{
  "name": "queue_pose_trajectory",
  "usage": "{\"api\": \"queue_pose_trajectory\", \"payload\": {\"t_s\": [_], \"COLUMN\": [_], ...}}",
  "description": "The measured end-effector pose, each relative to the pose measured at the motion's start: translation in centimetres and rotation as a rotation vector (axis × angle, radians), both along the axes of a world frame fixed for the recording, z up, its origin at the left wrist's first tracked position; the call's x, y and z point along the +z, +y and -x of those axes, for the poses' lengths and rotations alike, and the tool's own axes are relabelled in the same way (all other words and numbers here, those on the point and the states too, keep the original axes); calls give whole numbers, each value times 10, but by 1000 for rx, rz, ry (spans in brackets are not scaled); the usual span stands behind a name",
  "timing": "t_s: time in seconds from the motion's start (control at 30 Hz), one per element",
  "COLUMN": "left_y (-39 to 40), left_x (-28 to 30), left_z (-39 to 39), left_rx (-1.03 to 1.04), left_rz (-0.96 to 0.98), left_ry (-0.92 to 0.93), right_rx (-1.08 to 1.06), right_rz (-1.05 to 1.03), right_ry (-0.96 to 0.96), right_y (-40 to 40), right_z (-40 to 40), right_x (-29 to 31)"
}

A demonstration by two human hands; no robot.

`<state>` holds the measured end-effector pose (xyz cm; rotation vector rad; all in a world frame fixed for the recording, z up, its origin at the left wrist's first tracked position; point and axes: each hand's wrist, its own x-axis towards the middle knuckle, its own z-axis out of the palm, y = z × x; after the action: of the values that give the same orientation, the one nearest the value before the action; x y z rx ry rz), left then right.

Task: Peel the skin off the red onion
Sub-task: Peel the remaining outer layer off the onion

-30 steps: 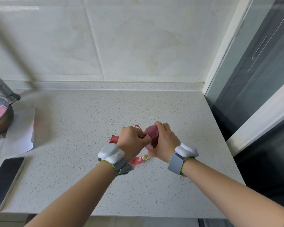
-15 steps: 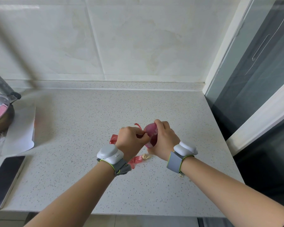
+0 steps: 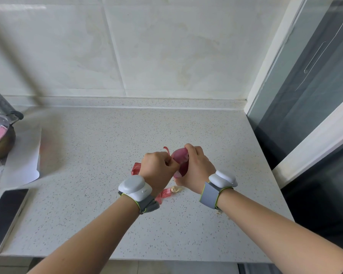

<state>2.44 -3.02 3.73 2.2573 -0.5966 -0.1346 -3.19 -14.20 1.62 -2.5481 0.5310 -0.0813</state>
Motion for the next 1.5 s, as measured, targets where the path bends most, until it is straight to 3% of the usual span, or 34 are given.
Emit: {"api": "queue_pose_trajectory", "payload": {"t_s": [0.47, 0.63, 0.77, 1.0, 1.07, 1.17, 1.23, 1.37, 1.47, 1.5], "left_y": [10, 12, 14, 19, 16, 7, -1, -12, -13, -13], "left_x": [-8, -9, -14, -25, -25, -24, -26, -26, -32, -34], "left_z": [-11, -18, -31, -55, -54, -50, -52, -49, -47, -49], "left_rx": [107, 248, 230, 91, 150, 374, 512, 656, 704, 669], "left_rz": [212, 596, 854, 1019, 1055, 1280, 1404, 1399, 1183, 1215], "left_ry": [230, 687, 968, 1243, 1301, 1447, 1479, 1388, 1239, 1279], "right_rx": [-44, -101, -102, -46, -34, -8, 11, -14, -38, -47], "right_rz": [-218, -340, -490, -718, -797, -923, -981, -1105, -1183, -1210], "right_ry": [-57, -133, -207, -222, -229, -226, -214, -210, -186, -176], "right_y": [-3, -2, -4, -11, -12, -10, -7, -3, -2, -2], "right_z": [5, 5, 4, 5, 6, 9, 10, 14, 16, 17], "right_x": [-2, -9, -10, -13, -15, -14, -15, -20, -22, -23]}}
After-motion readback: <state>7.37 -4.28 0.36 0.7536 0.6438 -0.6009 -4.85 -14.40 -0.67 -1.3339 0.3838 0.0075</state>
